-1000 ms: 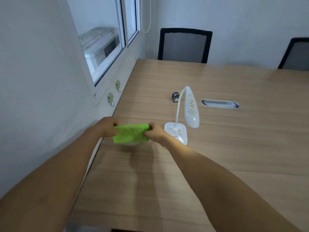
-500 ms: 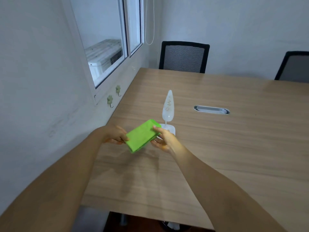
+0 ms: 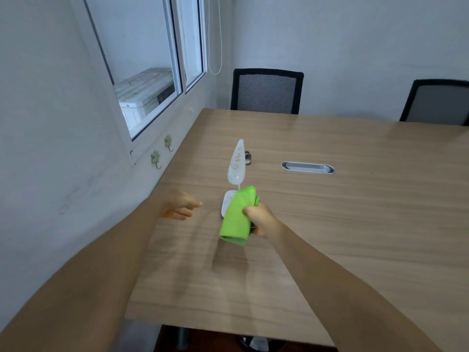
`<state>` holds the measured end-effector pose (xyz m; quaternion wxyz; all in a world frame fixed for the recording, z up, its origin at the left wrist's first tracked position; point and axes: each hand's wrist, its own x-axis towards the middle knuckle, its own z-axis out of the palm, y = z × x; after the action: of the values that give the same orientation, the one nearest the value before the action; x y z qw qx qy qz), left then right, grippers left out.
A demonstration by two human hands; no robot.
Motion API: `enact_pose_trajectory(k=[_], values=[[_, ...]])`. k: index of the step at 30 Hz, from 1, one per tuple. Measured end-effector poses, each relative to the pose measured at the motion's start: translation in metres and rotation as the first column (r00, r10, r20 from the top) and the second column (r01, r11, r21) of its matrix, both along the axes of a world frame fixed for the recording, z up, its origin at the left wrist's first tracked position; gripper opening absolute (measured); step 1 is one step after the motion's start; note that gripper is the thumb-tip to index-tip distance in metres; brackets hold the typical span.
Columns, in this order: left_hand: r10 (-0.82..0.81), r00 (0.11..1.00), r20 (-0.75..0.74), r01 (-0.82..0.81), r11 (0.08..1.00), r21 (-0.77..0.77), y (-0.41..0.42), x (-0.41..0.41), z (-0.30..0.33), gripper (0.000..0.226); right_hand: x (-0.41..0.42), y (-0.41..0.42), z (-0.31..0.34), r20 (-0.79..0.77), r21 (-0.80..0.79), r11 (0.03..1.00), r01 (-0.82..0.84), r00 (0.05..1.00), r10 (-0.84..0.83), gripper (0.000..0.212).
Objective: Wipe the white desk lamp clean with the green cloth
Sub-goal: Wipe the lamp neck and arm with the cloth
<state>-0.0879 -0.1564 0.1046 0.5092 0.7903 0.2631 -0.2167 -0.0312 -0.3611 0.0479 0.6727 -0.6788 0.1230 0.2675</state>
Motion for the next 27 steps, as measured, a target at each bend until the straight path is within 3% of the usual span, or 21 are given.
enact_pose_trajectory(k=[4, 7, 10, 13, 15, 17, 20, 27], values=[[0.091, 0.957, 0.276, -0.089, 0.996, -0.018, -0.008, 0.025, 0.037, 0.056, 0.019, -0.05, 0.038, 0.249, -0.219, 0.97, 0.11, 0.967, -0.053, 0.029], [0.015, 0.904, 0.427, -0.017, 1.0, -0.001, -0.02, 0.046, 0.064, 0.054, 0.021, -0.074, 0.083, 0.457, -0.343, 0.929, 0.141, 0.889, 0.034, 0.027], [-0.156, 0.853, 0.498, 0.098, 0.985, 0.141, -0.035, 0.067, 0.085, 0.057, 0.016, -0.082, 0.121, 0.695, -0.442, 0.87, 0.218, 0.696, 0.179, 0.036], [-0.233, 0.824, 0.516, 0.2, 0.972, 0.119, -0.046, 0.082, 0.098, 0.055, 0.007, -0.078, 0.139, 0.833, -0.487, 0.816, 0.312, 0.447, 0.326, 0.051], [-0.299, 0.804, 0.513, 0.259, 0.954, 0.15, -0.053, 0.086, 0.103, 0.05, 0.003, -0.072, 0.143, 0.862, -0.505, 0.784, 0.36, 0.265, 0.433, 0.054], [-0.337, 0.794, 0.506, 0.286, 0.942, 0.179, -0.057, 0.089, 0.103, 0.043, 0.0, -0.067, 0.144, 0.841, -0.537, 0.755, 0.376, 0.171, 0.512, 0.055], [-0.333, 0.788, 0.517, 0.272, 0.943, 0.193, -0.057, 0.091, 0.098, 0.031, -0.005, -0.058, 0.14, 0.82, -0.557, 0.729, 0.398, 0.124, 0.559, 0.055], [-0.352, 0.767, 0.537, 0.345, 0.931, 0.117, -0.05, 0.096, 0.091, 0.04, -0.008, -0.049, 0.143, 0.755, -0.637, 0.694, 0.336, 0.088, 0.65, 0.048]])
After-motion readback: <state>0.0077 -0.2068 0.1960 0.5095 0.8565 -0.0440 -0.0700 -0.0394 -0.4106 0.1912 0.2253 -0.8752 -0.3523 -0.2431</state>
